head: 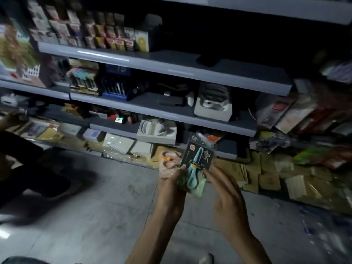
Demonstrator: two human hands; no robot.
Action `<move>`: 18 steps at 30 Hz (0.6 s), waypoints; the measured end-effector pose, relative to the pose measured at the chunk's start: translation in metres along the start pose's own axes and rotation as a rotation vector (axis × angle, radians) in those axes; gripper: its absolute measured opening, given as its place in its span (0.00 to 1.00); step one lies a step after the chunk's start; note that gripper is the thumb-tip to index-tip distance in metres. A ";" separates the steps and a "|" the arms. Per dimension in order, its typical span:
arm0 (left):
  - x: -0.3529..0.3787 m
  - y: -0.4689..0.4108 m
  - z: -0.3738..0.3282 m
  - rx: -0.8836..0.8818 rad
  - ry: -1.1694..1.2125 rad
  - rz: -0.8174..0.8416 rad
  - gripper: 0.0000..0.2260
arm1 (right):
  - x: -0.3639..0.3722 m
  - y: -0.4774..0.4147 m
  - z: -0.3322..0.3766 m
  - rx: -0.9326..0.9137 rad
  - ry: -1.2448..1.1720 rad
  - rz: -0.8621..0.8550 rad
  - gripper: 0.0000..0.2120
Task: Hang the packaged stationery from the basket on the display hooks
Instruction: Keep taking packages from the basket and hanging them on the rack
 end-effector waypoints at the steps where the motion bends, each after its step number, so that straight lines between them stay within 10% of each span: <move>1: 0.012 0.005 0.004 -0.027 -0.009 0.031 0.17 | -0.009 -0.004 -0.012 0.125 -0.041 -0.096 0.32; 8: 0.097 0.034 0.061 -0.058 -0.219 0.267 0.16 | -0.064 -0.069 -0.077 1.162 -0.802 -0.227 0.20; 18: 0.187 0.035 0.110 0.120 -0.483 0.435 0.23 | -0.165 -0.096 -0.187 0.977 -0.772 -0.372 0.14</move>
Point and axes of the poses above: each hand's wrist, its own y-axis away from the middle knuckle, its own x-axis out of the palm, z = x × y, the point moved 1 cm from there along -y, towards the middle knuckle, and after that the axes turned 14 degrees about -z, right-handed, at the moved point
